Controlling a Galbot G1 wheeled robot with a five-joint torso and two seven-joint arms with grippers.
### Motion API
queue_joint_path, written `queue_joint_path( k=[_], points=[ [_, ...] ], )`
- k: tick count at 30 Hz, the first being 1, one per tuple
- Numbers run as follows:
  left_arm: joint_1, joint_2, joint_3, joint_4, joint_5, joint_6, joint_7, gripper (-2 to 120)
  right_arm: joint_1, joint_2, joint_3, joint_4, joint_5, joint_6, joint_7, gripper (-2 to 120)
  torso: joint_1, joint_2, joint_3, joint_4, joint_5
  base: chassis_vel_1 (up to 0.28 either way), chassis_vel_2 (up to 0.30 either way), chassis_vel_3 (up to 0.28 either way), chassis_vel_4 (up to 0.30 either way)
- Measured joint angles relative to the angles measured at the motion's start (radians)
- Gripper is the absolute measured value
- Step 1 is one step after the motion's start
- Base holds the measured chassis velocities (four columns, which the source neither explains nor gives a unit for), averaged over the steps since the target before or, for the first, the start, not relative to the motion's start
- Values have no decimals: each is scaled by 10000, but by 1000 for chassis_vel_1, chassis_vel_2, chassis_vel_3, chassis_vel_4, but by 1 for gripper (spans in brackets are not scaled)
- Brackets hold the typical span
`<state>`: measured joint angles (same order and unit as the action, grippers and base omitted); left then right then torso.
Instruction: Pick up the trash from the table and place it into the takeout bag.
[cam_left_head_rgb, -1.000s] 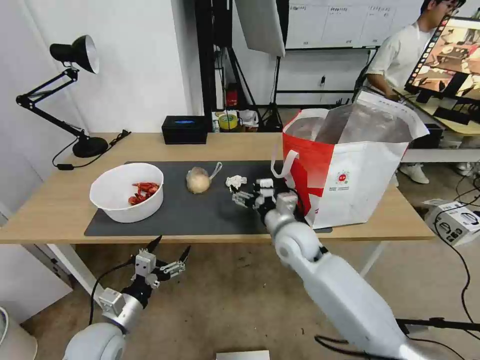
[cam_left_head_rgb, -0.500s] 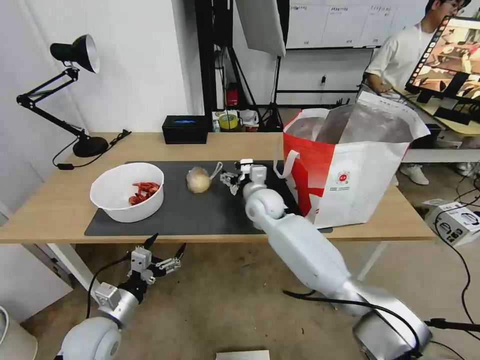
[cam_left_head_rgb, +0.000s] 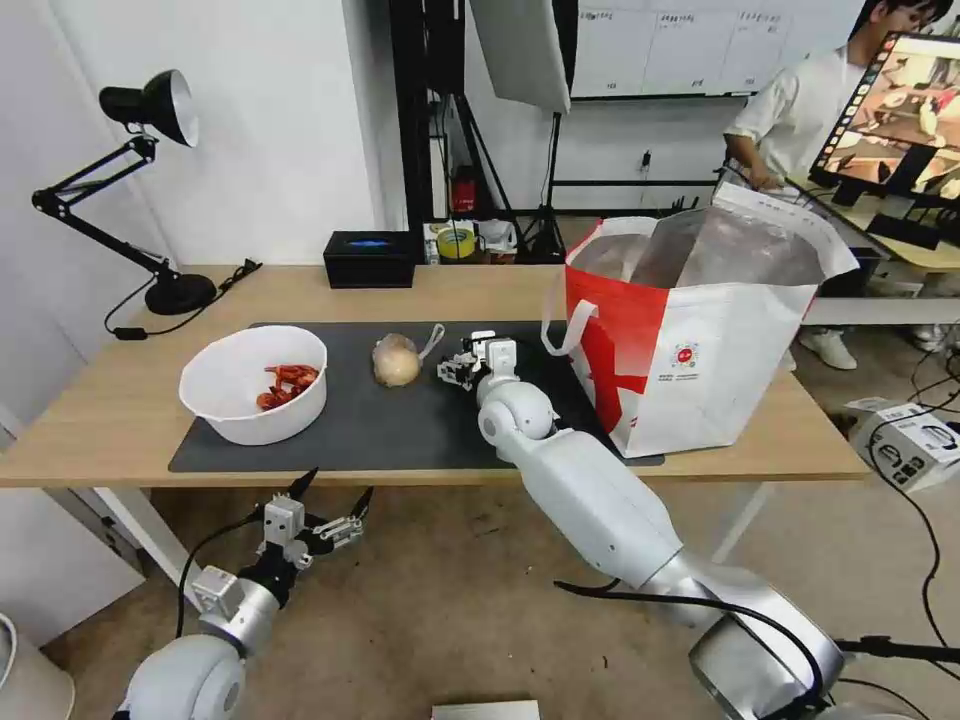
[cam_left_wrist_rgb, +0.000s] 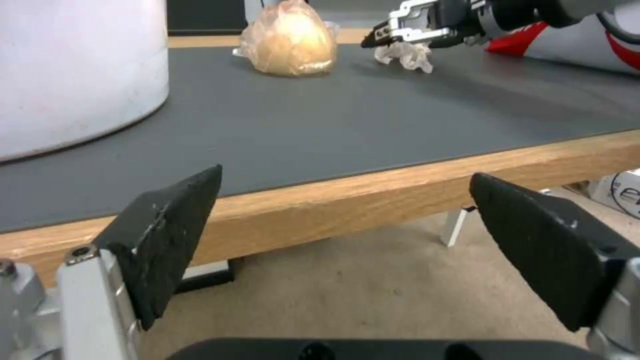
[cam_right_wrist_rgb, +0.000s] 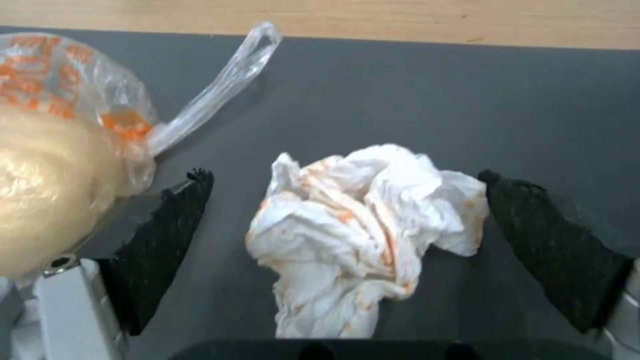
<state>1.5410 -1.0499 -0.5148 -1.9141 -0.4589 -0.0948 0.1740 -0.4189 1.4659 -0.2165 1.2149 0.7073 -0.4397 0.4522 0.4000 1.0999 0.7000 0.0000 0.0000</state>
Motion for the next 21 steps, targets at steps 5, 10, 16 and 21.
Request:
queue_joint_path(
  k=[5,10,16,21],
  points=[
    [88,-7,-55,-81,0,-12,2,100,-74,-18,-14,145,99,-57,52,82,0,0,0,0,0,0,0,0,0],
    [112,-7,-74,-102,0,-21,4,100,-125,-79,-25,235,164,-69,76,68,0,0,0,0,0,0,0,0,0],
    [92,-14,-43,-124,3,-26,7,100,-149,-121,4,292,218,33,53,45,0,0,0,1,1,0,0,0,0],
    [58,-43,18,-124,13,-26,12,100,-255,-285,51,464,143,757,-327,26,0,0,0,0,1,0,0,0,0]
  ],
)
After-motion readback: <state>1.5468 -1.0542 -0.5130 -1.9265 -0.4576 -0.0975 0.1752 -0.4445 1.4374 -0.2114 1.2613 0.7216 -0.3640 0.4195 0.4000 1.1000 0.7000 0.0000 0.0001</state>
